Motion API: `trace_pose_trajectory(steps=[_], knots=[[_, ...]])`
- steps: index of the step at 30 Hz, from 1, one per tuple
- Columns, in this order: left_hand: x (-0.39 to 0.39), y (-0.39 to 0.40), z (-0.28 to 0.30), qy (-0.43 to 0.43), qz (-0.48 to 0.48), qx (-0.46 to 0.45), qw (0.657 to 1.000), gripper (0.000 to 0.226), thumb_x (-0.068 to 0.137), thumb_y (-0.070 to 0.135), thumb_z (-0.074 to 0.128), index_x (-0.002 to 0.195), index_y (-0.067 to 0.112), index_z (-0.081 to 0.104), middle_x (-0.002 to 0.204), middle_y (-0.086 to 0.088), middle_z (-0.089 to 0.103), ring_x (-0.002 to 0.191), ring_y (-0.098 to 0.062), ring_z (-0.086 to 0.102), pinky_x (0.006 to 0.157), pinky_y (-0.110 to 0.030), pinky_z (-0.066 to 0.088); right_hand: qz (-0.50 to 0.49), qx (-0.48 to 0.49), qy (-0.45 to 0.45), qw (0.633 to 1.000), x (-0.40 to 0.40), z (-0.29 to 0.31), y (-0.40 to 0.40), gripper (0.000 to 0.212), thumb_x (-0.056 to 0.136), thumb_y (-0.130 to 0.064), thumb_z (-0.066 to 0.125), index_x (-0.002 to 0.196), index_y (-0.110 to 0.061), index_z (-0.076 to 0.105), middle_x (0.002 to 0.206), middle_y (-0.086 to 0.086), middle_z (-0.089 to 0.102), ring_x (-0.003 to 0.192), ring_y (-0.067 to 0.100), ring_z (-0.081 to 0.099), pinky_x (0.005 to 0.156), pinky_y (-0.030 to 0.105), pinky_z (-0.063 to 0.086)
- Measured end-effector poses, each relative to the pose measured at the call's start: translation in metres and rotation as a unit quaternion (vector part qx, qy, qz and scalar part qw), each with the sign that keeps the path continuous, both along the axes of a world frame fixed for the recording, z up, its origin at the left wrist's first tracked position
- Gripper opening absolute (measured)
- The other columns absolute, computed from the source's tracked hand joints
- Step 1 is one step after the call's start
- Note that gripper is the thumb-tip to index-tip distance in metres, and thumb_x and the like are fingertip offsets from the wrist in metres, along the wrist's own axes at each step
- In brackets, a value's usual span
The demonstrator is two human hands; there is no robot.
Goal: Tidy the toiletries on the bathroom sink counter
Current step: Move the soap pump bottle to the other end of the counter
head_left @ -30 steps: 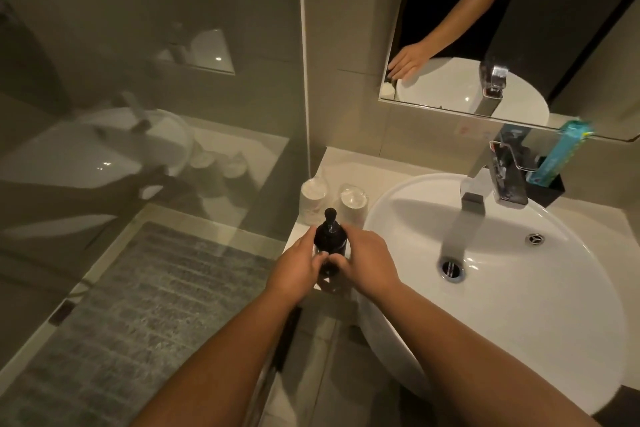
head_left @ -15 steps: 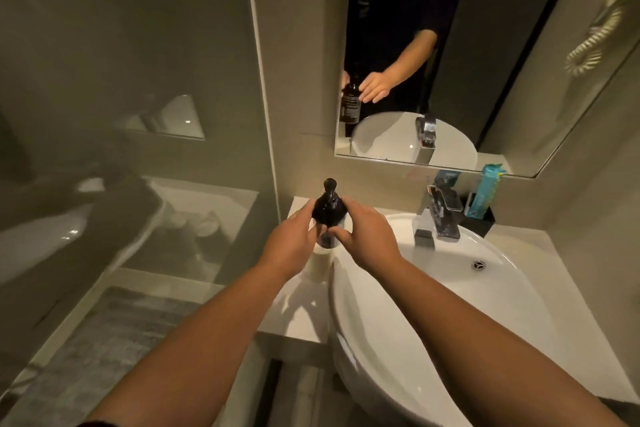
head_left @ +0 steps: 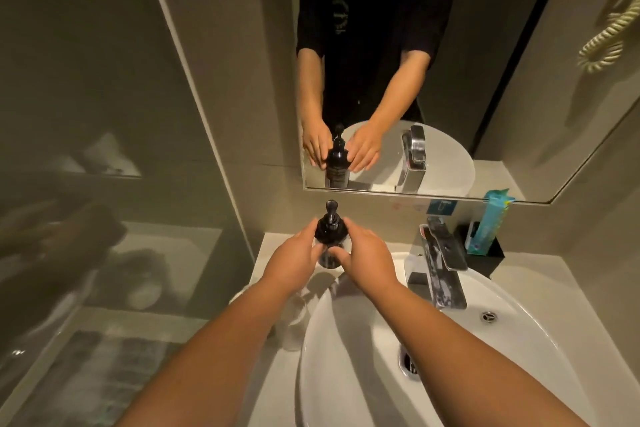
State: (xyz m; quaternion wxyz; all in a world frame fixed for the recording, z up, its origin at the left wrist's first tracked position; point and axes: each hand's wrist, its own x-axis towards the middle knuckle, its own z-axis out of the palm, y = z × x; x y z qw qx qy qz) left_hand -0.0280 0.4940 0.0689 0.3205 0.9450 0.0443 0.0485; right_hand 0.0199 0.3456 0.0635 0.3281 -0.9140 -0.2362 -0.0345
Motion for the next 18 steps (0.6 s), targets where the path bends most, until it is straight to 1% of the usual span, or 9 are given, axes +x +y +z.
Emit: trace_pose_trajectory(steps=[3,5,9,11,13,15,18], knots=[[0.029,0.003,-0.015,0.037,-0.011,0.016,0.999,0.050,0.098,0.031,0.044,0.145,0.027,0.028,0.126,-0.008,0.060,0.106,-0.027,0.058,0.080,-0.035,0.046,-0.023,0.007,0.006,1.000,0.021,-0.018,0.002,0.042,0.083,-0.034,0.065,0.121,-0.023,0.051,0.104,0.001,0.067,0.097,0.025,0.058,0.081,0.037,0.045],[0.045,0.005,-0.026,0.060,-0.019,0.022,0.998,0.054,0.098,0.031,0.044,0.148,0.027,0.023,0.128,-0.010,0.058,0.109,-0.027,0.057,0.085,-0.037,0.046,-0.040,0.007,0.010,0.999,0.030,-0.032,0.003,0.040,0.083,-0.035,0.065,0.119,-0.024,0.051,0.101,0.001,0.068,0.094,0.025,0.058,0.079,0.036,0.044],[0.070,0.008,-0.055,0.065,-0.037,0.011,0.997,0.053,0.098,0.031,0.044,0.146,0.029,0.025,0.120,-0.009,0.062,0.102,-0.025,0.059,0.083,-0.040,0.049,-0.069,-0.004,0.026,0.997,0.049,-0.059,0.006,0.036,0.083,-0.034,0.066,0.115,-0.027,0.051,0.097,-0.001,0.068,0.090,0.024,0.058,0.076,0.036,0.044],[0.078,0.007,-0.072,0.061,-0.045,-0.001,0.997,0.050,0.097,0.031,0.045,0.144,0.028,0.028,0.116,-0.007,0.063,0.099,-0.025,0.060,0.080,-0.038,0.049,-0.088,-0.011,0.038,0.995,0.054,-0.071,0.006,0.034,0.082,-0.032,0.066,0.112,-0.028,0.050,0.096,-0.001,0.068,0.088,0.023,0.058,0.074,0.035,0.045],[0.082,0.003,-0.085,0.048,-0.040,-0.012,0.998,0.046,0.097,0.030,0.046,0.141,0.028,0.031,0.112,-0.005,0.063,0.096,-0.023,0.061,0.074,-0.033,0.046,-0.100,-0.019,0.051,0.994,0.058,-0.082,0.007,0.036,0.083,-0.031,0.065,0.116,-0.027,0.049,0.099,0.000,0.067,0.090,0.024,0.057,0.074,0.034,0.044],[0.086,-0.001,-0.093,0.033,-0.033,-0.033,0.998,0.045,0.096,0.028,0.046,0.139,0.031,0.032,0.113,-0.004,0.063,0.094,-0.020,0.060,0.071,-0.030,0.043,-0.110,-0.015,0.064,0.992,0.062,-0.089,0.007,0.044,0.085,-0.031,0.064,0.125,-0.026,0.046,0.104,0.001,0.066,0.095,0.024,0.057,0.074,0.032,0.043],[0.093,-0.001,-0.098,0.018,-0.038,-0.049,0.998,0.043,0.096,0.028,0.046,0.136,0.036,0.032,0.118,-0.002,0.063,0.094,-0.019,0.060,0.074,-0.032,0.048,-0.109,-0.002,0.080,0.991,0.069,-0.092,0.005,0.052,0.087,-0.031,0.063,0.134,-0.026,0.041,0.113,0.002,0.065,0.101,0.024,0.058,0.076,0.031,0.043]])
